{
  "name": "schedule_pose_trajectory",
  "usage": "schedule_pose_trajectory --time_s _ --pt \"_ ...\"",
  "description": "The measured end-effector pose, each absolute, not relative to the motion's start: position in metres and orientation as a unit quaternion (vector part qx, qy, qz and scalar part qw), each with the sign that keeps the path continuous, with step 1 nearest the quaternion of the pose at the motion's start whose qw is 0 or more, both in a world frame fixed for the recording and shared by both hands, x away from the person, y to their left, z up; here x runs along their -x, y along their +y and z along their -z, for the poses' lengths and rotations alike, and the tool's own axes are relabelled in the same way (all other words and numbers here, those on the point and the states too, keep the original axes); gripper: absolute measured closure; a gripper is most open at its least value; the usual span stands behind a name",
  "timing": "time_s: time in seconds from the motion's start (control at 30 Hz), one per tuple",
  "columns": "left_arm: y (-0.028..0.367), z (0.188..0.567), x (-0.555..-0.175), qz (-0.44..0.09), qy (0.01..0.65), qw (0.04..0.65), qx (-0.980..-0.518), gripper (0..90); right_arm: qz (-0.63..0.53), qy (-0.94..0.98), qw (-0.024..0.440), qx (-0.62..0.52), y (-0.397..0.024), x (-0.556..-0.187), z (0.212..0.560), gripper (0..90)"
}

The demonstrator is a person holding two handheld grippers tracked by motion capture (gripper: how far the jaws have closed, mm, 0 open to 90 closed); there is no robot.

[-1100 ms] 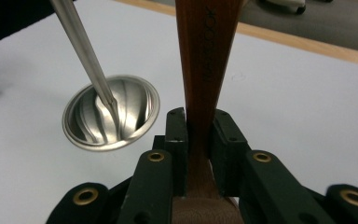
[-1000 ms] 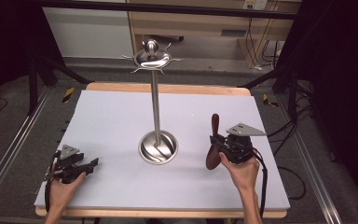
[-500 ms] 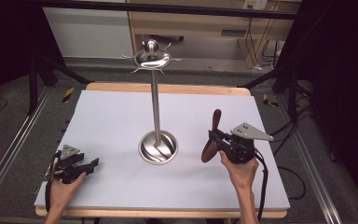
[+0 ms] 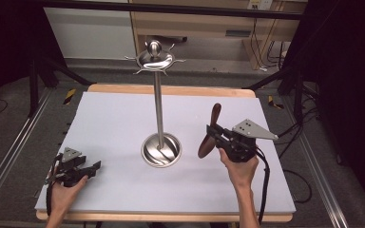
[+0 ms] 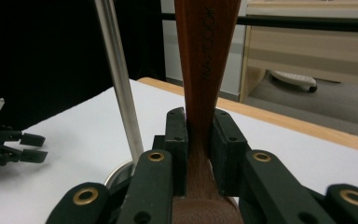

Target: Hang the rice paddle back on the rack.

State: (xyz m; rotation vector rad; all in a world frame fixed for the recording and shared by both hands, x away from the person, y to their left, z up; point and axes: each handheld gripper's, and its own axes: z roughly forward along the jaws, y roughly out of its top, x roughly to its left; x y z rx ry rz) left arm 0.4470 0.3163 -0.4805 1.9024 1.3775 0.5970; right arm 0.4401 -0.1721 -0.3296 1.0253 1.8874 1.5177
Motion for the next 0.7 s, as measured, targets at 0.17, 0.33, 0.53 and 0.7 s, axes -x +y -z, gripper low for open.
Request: schedule_pose_trajectory --time_s 0.17,0.33,0.53,0.7 --pt "0.316 0.481 -0.447 -0.231 0.532 0.353 -0.734 33.6 -0.566 0.695 0.258 -0.361 -0.163 -0.441 0.318 78.5" --pt "0.316 0.481 -0.447 -0.231 0.533 0.354 -0.733 33.6 -0.572 0.696 0.253 -0.353 -0.152 -0.444 0.309 78.6" --pt "0.317 0.481 -0.447 -0.230 0.533 0.353 -0.733 33.6 -0.576 0.698 0.254 -0.342 -0.145 -0.444 0.302 78.6" --pt "0.316 0.481 -0.447 -0.229 0.532 0.352 -0.735 33.6 -0.585 0.696 0.252 -0.333 -0.137 -0.444 0.292 78.5"
